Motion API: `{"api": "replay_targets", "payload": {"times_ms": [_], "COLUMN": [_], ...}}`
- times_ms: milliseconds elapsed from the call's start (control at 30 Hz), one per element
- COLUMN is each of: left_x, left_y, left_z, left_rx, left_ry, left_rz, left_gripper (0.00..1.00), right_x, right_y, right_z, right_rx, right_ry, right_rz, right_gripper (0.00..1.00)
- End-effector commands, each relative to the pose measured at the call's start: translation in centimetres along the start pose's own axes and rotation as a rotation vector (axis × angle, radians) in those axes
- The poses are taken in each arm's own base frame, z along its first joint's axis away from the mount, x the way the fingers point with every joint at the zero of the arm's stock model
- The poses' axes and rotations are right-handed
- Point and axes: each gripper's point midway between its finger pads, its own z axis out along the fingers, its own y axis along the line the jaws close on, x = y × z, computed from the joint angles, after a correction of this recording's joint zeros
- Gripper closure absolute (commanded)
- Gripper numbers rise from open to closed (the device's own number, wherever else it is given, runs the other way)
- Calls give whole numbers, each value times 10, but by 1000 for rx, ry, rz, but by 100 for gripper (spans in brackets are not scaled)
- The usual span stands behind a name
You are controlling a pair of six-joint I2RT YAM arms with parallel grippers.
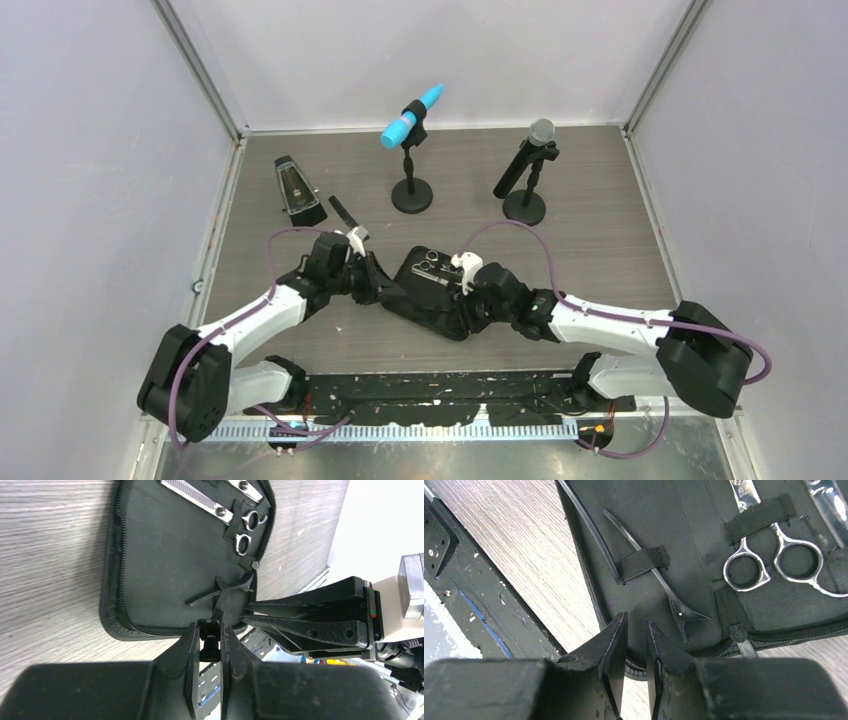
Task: Sort the hair-cutting tools
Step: Place the haircut tool in the hairdressing tool bag.
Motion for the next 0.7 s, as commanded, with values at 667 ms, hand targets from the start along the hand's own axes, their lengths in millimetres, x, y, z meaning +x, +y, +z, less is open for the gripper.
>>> {"api": "replay_targets", "payload": {"times_ms": [667], "left_x": [-4], "left_y": [53], "left_z": [2], "left_rx": [-24], "left_ry": [-244], "left_rz": [-252], "left_gripper": [100], "right_x": [52], "right_y": [-11], "right_z": [26], "right_rx": [26], "right_ry": [130], "right_rz": [155], "right_gripper": [75]}}
